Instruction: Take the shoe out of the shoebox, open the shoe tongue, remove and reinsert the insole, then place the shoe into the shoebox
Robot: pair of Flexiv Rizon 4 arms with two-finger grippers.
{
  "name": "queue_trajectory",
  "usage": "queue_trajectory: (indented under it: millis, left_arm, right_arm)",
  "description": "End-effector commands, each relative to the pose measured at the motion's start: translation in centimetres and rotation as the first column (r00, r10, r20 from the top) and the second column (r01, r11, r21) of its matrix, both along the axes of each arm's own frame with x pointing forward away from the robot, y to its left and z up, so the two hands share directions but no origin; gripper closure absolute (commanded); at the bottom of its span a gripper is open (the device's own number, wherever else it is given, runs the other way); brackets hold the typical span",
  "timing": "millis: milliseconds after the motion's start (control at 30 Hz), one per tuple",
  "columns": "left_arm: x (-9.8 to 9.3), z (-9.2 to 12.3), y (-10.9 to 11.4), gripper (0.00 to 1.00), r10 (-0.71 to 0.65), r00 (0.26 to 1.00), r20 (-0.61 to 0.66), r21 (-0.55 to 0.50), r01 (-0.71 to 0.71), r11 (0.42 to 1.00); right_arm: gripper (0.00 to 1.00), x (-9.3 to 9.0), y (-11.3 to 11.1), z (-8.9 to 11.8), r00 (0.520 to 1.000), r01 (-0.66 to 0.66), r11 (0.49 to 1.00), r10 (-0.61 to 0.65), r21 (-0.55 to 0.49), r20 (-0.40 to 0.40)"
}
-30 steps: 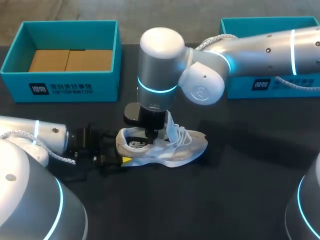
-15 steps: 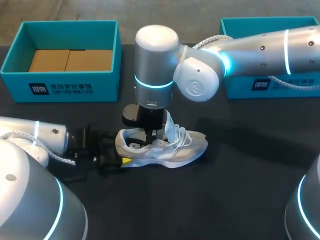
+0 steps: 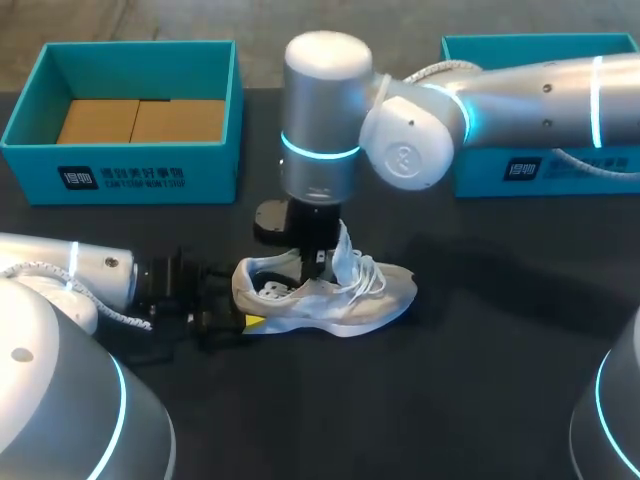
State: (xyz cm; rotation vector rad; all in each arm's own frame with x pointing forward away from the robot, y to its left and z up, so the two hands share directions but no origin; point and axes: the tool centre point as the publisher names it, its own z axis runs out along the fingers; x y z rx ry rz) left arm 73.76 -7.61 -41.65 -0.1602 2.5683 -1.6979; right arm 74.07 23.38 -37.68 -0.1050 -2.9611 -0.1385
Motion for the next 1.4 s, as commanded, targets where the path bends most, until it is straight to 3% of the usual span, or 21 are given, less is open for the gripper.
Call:
queue_trajectory:
  millis: [33, 500, 1000, 1400]
  left_arm:
    - [0.0, 0.1, 0.1, 1.00, 0.003, 1.000, 0.001, 0.002, -0.003, 1.000]
    - [0.0, 0.1, 0.1, 1.00, 0.003, 1.000, 0.001, 0.002, -0.003, 1.000]
    - [0.0, 0.1, 0.1, 1.00, 0.003, 1.000, 0.001, 0.002, -0.003, 1.000]
    - [0.0, 0.1, 0.1, 1.00, 0.003, 1.000, 0.001, 0.002, -0.003, 1.000]
  right_arm:
    - [1.00, 0.0, -1.5, 2.7, 1.000, -0.021, 1.000, 0.021, 0.002, 0.018]
    - [1.00, 1.9, -1.9, 4.6, 0.989, -0.146, 0.975, 0.141, 0.170, 0.040]
    - [1.00, 2.8, 2.3, 5.8, 0.964, -0.268, 0.923, 0.257, 0.278, 0.075]
    - [1.00, 2.9, 4.5, 5.4, 0.947, -0.319, 0.897, 0.315, 0.305, 0.062]
